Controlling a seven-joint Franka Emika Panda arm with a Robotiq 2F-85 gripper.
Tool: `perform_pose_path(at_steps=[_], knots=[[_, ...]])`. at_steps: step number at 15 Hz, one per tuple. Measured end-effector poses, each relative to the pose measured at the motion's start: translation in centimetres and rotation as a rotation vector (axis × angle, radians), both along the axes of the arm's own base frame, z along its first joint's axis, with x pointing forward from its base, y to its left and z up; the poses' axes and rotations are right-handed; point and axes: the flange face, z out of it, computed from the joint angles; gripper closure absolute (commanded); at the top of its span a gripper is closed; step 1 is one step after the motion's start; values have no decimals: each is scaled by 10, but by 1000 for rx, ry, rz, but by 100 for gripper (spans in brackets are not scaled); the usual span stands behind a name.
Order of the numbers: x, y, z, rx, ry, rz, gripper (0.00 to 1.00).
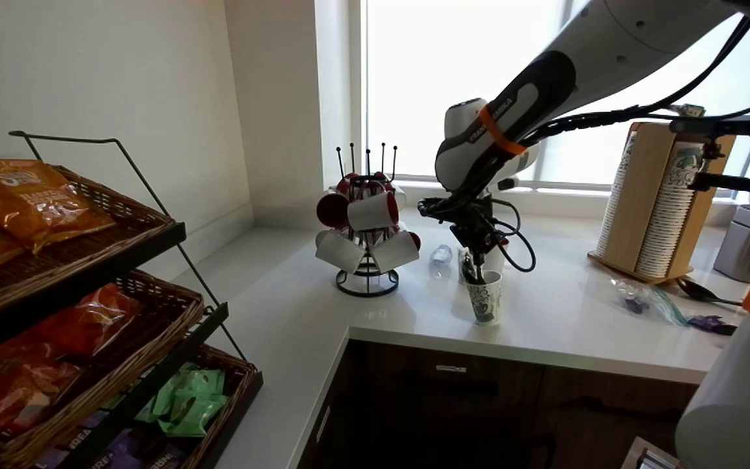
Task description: Put the black object on the counter
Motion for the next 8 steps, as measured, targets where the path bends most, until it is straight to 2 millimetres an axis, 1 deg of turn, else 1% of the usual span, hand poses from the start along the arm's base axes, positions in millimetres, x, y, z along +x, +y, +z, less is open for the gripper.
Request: perform_pose_path(at_steps=[5,8], knots=[[-1,-4,25,-3,6,-24,99],[-3,-4,33,-5,4,-28,99]])
